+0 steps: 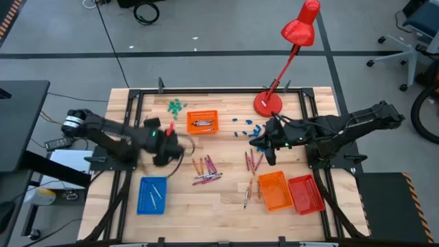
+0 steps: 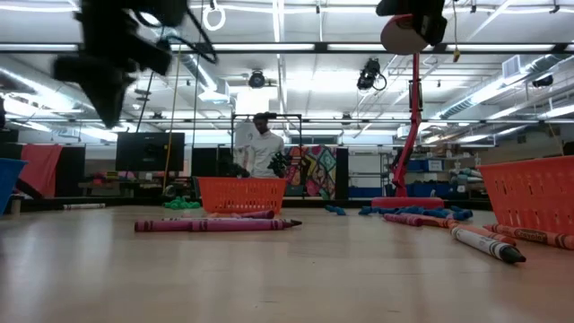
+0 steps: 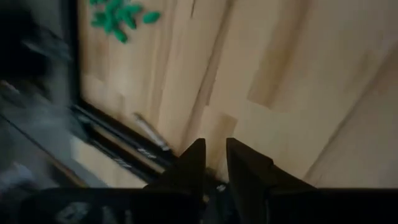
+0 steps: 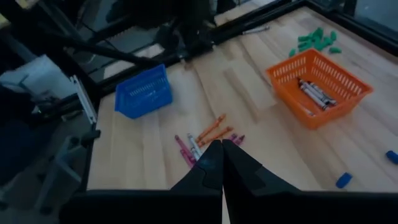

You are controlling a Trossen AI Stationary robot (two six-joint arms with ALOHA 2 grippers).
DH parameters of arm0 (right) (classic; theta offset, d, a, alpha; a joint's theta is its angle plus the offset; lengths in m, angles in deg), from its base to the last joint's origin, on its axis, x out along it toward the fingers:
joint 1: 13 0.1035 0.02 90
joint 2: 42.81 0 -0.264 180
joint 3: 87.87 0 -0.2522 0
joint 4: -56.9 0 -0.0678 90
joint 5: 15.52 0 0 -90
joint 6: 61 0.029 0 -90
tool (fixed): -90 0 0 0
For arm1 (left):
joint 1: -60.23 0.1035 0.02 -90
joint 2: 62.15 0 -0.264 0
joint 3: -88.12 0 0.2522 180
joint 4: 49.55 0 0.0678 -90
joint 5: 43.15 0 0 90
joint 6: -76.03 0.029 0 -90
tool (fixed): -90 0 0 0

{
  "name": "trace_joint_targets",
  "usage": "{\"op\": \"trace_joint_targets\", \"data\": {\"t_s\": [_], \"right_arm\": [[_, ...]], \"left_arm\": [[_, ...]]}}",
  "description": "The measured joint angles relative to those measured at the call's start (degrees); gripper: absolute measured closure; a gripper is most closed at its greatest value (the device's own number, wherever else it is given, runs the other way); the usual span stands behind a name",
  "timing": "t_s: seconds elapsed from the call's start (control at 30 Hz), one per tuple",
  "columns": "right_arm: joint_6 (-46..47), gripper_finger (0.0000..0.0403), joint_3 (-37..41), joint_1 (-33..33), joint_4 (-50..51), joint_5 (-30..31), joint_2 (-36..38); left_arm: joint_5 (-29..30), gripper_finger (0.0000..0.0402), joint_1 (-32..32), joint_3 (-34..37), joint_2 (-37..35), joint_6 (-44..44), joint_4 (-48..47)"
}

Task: Sort crayons
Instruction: Put the black crayon into the top orange bin

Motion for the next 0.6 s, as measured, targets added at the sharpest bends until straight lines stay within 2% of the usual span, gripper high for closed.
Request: {"op": "trace_joint_targets", "data": {"t_s": [0.17, 0.3, 0.47, 0.6], "right_arm": [[-3.22, 0.0396, 0.00, -1.53, 0.09, -1.89, -0.28], [-7.07, 0.0396, 0.00, -4.61, 0.70, -1.85, -0.26], [-9.38, 0.0396, 0.00, -10.05, 0.62, 1.08, -0.26], [-11.61, 0.0396, 0.00, -14.53, -0.86, 1.41, -0.37]], "left_arm": [[-5.32, 0.0344, 15.32, 0.45, 0.13, 1.19, 7.63], [-10.91, 0.0357, 27.38, 2.97, 0.16, 7.54, 13.67], [-9.83, 0.0375, 39.03, 7.50, 1.94, 13.23, 15.82], [-7.41, 0.0388, 45.92, 9.65, 4.73, 14.23, 17.94]]}}
